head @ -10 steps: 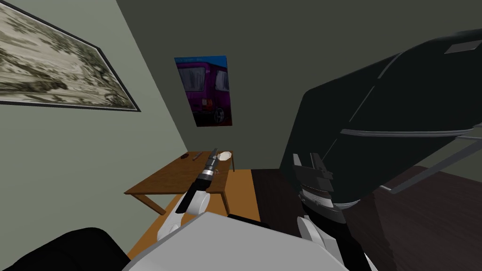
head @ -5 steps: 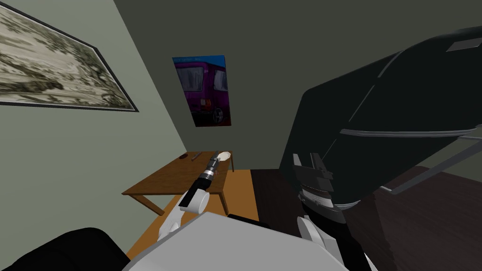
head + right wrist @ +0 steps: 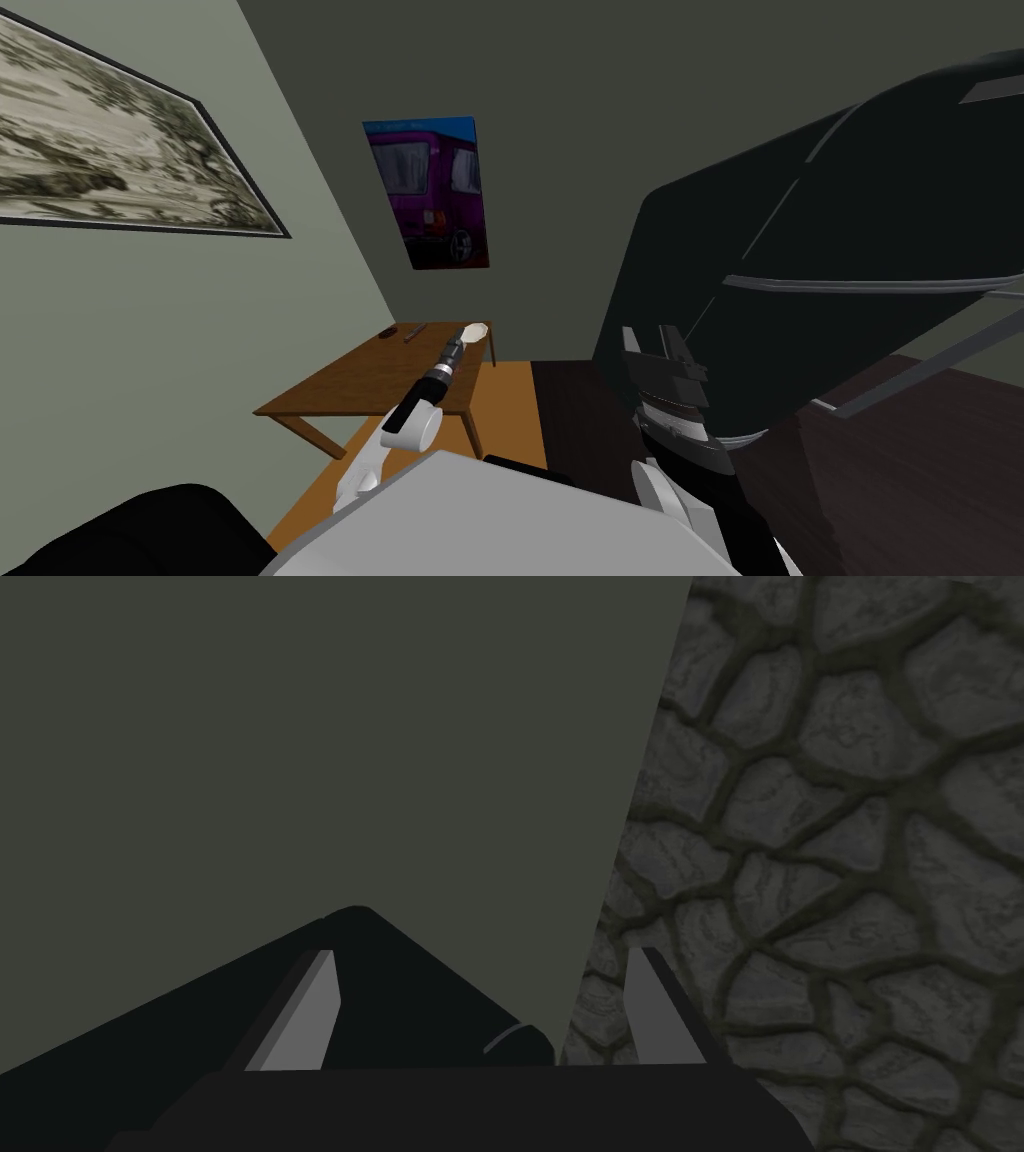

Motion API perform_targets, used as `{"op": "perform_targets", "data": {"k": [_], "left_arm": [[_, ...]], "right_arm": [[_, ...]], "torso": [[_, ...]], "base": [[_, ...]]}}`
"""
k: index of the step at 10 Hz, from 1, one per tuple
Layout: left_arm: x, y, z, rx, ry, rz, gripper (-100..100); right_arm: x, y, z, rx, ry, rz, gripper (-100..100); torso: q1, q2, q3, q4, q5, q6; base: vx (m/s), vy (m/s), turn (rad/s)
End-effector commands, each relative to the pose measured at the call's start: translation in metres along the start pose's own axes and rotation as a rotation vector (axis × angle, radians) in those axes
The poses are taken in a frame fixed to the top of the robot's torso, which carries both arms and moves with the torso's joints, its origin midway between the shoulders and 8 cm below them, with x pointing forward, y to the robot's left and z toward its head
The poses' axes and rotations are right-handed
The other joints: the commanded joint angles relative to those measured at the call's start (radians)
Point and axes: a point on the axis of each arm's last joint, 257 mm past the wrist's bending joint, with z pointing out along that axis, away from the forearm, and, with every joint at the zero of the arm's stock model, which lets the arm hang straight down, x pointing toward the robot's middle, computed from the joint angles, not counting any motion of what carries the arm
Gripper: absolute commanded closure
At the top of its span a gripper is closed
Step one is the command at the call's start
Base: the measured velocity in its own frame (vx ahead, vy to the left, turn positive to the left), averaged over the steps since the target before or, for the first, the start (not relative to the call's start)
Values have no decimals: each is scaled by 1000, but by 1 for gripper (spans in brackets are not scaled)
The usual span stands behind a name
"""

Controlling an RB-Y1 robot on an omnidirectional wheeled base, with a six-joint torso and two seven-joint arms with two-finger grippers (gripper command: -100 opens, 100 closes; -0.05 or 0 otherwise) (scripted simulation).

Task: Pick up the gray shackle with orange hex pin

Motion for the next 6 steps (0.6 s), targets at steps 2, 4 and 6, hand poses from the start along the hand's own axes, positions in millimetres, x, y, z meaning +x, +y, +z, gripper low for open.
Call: {"op": "perform_targets", "data": {"k": [2, 4, 6], "left_arm": [[-5, 28, 1, -87, -1, -8, -100], [-10, 51, 1, -158, -5, -17, -100], [-15, 73, -1, -228, -9, -26, -100]], "right_arm": [[0, 0, 0, 0, 0, 0, 0], [0, 0, 0, 0, 0, 0, 0], [0, 0, 0, 0, 0, 0, 0]], "torso": [[0, 0, 0, 0, 0, 0], [0, 0, 0, 0, 0, 0], [0, -1, 0, 0, 0, 0]], "base": [[31, -42, 8], [34, -39, 11], [34, -39, 12]]}}
